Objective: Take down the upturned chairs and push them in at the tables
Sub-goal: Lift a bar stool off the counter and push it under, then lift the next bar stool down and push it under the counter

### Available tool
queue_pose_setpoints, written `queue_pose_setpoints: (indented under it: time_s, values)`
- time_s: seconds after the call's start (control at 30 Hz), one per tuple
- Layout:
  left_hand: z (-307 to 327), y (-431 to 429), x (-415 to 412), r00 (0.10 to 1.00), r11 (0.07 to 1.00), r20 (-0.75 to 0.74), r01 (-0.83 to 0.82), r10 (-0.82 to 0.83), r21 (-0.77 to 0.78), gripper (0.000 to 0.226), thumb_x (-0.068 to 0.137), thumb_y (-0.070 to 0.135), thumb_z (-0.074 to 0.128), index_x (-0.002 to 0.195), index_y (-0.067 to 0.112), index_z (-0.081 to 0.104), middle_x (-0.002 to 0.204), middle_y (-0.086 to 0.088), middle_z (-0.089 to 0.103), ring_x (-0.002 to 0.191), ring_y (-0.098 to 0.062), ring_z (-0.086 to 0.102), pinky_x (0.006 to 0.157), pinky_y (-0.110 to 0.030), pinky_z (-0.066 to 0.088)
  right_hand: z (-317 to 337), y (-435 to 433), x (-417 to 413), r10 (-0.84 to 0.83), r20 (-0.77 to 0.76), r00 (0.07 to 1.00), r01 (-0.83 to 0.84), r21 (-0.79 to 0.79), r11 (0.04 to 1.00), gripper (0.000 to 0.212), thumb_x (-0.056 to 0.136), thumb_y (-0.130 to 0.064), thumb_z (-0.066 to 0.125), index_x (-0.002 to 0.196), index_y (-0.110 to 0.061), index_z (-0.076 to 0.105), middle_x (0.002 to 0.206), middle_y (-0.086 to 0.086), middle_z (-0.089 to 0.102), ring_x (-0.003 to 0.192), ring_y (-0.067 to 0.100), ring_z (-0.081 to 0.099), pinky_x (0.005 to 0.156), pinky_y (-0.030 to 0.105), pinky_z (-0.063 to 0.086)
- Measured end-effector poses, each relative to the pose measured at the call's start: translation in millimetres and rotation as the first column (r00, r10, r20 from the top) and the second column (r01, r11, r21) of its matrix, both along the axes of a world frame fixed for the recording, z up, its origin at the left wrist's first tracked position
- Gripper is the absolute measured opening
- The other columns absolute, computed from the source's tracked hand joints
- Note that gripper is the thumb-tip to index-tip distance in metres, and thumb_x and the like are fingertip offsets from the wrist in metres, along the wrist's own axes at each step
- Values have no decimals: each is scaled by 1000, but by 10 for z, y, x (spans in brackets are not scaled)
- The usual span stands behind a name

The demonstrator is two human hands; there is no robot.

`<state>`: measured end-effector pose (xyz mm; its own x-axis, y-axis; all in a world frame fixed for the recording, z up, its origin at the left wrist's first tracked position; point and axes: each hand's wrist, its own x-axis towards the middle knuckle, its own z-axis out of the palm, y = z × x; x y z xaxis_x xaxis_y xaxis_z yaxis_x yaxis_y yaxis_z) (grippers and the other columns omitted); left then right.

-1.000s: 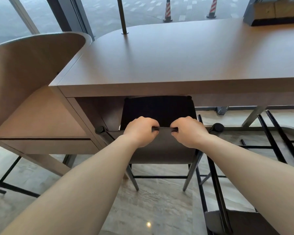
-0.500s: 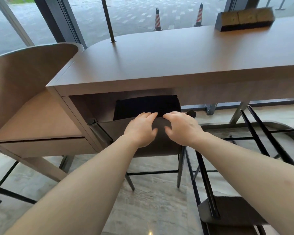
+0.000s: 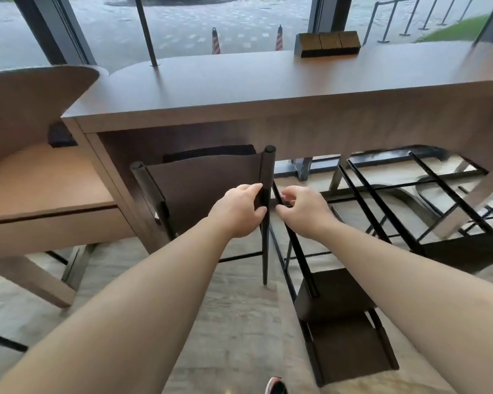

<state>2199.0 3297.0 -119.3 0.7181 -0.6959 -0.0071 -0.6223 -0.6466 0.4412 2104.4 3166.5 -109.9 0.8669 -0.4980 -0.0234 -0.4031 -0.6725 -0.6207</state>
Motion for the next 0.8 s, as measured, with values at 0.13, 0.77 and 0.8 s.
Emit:
queue_pose_setpoints:
  time_s: [0.13,0.77,0.8]
  values:
    - [26,-61,-462,999,999,-25,36,-37,-15,58,95,37,51,148,25,32,149,1,39,134,-21,37,103,-38,39,3,13,-511,-52,-11,999,52,19,998,44,91,-28,60,133,-16,56,128,1,61,118,20,56,96,34,47]
    - [-490,-1196,-2890,791,860,-605,-370,92,-353,41,104,31,36,141,15,46,142,-1,49,130,-15,42,98,-21,28,-448,-1033,-2859,-458,12,889,398,476,785,55,96,-50,43,109,-1,63,99,14,69,87,23,62,88,50,52]
    - [-504,-1264,-3067,798,857,-592,-376,108,-351,41,104,31,36,140,16,46,142,-1,49,128,-13,43,96,-20,28,-499,-1109,-3033,-451,-5,893,396,486,779,52,95,-51,43,103,-5,65,98,11,69,90,23,63,90,50,53]
